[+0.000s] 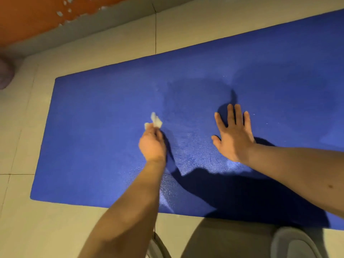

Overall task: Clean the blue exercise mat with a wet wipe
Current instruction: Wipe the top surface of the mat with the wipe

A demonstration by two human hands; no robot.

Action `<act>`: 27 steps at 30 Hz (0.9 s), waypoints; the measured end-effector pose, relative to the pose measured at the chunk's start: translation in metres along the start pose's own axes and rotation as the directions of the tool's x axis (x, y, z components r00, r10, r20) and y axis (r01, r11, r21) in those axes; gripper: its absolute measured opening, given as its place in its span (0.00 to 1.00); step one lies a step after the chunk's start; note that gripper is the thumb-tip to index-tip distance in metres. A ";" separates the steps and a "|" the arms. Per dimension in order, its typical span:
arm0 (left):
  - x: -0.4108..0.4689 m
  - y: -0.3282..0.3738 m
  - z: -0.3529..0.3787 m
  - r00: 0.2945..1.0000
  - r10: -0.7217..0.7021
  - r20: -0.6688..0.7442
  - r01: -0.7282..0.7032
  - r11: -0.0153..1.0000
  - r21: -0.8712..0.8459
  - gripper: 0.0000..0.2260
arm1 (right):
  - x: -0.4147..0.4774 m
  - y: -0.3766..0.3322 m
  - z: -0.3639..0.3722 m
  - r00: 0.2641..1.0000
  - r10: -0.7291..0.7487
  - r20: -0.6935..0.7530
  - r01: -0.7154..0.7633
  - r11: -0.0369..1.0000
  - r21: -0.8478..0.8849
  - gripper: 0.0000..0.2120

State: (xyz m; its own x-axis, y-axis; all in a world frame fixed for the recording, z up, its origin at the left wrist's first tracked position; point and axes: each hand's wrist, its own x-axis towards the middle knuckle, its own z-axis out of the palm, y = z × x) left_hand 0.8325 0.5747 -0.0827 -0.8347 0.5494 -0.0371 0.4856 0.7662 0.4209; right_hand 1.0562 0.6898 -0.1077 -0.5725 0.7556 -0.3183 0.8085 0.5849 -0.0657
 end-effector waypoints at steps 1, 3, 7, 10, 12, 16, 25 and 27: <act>-0.015 0.013 0.007 0.998 0.058 0.021 -0.056 0.995 -0.078 0.08 | 0.002 -0.001 -0.001 1.000 -0.021 -0.009 0.021 1.000 -0.002 0.38; -0.039 0.030 0.018 0.975 0.207 0.084 -0.194 0.971 -0.136 0.09 | 0.009 -0.003 -0.004 0.997 -0.067 -0.048 0.068 0.998 0.013 0.38; -0.027 0.013 0.017 0.874 0.441 0.202 -0.430 0.897 -0.097 0.12 | 0.029 -0.010 -0.016 0.994 -0.072 -0.083 0.078 0.994 0.080 0.36; 0.015 -0.020 -0.003 0.916 0.369 0.158 -0.372 0.928 -0.013 0.11 | 0.038 -0.014 -0.021 0.995 -0.071 -0.071 0.077 0.993 0.086 0.35; 0.047 -0.040 -0.018 0.981 0.184 0.067 -0.189 0.980 0.070 0.11 | 0.040 -0.013 -0.022 0.996 -0.074 -0.054 0.078 0.993 0.094 0.35; 0.072 -0.037 -0.018 0.998 -0.065 0.009 0.063 0.985 0.164 0.12 | 0.042 -0.001 -0.020 0.995 -0.101 -0.013 0.101 0.995 0.016 0.34; 0.010 0.063 0.045 0.909 0.394 0.137 -0.384 0.919 -0.091 0.10 | 0.066 0.005 -0.033 0.998 -0.059 -0.023 0.059 0.998 -0.023 0.34; 0.018 0.057 0.039 0.867 0.472 0.161 -0.465 0.882 -0.079 0.12 | 0.069 0.006 -0.032 0.998 -0.056 -0.025 0.056 0.998 -0.007 0.34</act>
State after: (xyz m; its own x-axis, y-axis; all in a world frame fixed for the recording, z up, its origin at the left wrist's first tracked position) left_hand 0.8558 0.6413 -0.0947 -0.4525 0.8915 0.0204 0.7959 0.3935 0.4601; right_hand 1.0167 0.7551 -0.1000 -0.6202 0.7287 -0.2905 0.7741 0.6284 -0.0764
